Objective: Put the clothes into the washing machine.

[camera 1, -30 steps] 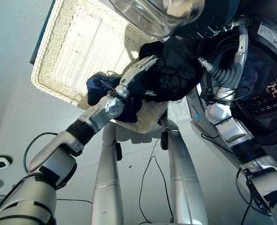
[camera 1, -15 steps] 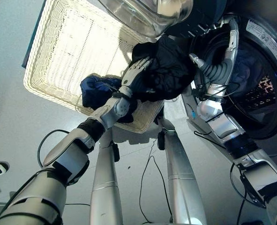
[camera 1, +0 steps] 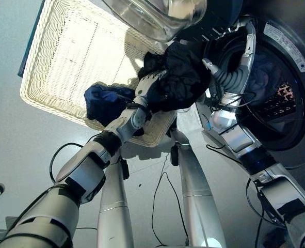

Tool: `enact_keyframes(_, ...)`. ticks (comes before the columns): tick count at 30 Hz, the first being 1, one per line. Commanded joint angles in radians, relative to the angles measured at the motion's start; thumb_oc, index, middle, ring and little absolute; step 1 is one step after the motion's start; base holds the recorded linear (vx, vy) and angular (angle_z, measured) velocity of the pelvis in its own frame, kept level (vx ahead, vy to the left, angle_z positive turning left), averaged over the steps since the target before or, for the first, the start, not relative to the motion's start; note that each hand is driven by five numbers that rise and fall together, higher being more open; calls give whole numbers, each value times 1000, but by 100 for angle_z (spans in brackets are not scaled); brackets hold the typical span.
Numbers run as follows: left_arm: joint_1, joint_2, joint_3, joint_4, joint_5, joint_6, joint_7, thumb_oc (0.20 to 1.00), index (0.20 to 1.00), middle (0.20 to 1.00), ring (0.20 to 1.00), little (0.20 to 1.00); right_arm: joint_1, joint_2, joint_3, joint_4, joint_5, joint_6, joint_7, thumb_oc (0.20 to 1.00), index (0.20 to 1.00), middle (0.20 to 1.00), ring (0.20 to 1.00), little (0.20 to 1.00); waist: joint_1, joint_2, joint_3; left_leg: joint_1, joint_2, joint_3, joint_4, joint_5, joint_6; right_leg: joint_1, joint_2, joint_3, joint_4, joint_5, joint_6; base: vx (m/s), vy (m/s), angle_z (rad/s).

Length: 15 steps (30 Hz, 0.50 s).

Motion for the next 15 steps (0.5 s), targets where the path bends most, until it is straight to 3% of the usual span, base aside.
enact_keyframes(1, -33, -55, 9, 46, 44, -18, 0, 200, 200, 200, 200, 200, -7, 30, -13, -44, -28, -4, -34, 1000, 1000, 1000, 1000, 1000, 13, -73, -19, -26, -71, 60, 135, -126, 37, 60, 60, -31, -249, 226, 119, 0, 0, 0)
enact_keyframes(15, -15, -86, 44, 58, -61, -31, 2, 200, 200, 200, 200, 200, -2, 57, -19, -52, -37, -6, -26, 1000, 1000, 1000, 1000, 1000, 12, -75, -19, -25, -74, 58, 133, -127, 39, 60, 61, -29, -254, 232, 122, 0, 0, 0)
